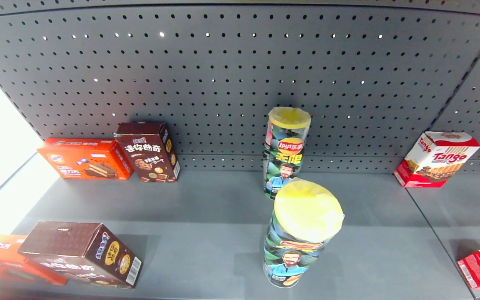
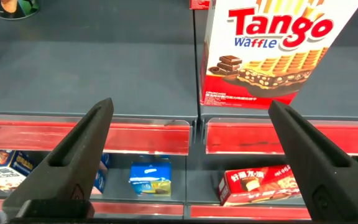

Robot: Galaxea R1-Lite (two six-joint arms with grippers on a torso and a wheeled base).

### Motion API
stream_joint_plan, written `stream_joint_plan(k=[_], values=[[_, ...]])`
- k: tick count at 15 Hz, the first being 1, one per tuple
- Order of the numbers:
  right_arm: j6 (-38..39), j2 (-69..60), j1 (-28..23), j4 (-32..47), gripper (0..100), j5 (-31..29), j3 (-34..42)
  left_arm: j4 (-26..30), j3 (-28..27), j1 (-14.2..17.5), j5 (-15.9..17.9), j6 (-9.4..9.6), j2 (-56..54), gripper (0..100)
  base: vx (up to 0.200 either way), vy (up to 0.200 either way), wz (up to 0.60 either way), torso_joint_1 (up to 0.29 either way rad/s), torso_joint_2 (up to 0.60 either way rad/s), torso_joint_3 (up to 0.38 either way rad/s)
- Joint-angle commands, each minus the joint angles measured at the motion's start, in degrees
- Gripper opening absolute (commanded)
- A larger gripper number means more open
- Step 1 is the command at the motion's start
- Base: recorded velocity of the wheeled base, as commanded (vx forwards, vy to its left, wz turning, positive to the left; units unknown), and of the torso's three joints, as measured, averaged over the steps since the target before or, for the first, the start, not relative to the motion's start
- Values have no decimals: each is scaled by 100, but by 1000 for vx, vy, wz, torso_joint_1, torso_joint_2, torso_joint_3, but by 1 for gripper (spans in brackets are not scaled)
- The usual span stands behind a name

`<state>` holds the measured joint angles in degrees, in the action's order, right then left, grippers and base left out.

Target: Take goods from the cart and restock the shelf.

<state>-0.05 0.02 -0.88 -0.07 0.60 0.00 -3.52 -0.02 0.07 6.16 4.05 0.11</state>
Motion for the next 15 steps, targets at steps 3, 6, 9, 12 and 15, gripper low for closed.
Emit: stream_joint_plan(k=[3,6,9,12,15], values=[[-4,-2,0,-1,100,2,0,1,2,1,8,167,-11,100,0,0,0,0,0,0],[-4,-2,0,-1,100,2,0,1,2,1,-150,175,-11,100,0,0,0,0,0,0],[-4,-2,0,-1,100,2,0,273,2,10,-229,395,-11,100,0,0,0,0,0,0],[-4,-2,0,-1,100,2,0,387,2,1,-352,307,-11,100,0,0,0,0,0,0],[-4,-2,0,-1,100,2,0,379,2,1,-440,-53,-11,100,0,0,0,0,0,0]])
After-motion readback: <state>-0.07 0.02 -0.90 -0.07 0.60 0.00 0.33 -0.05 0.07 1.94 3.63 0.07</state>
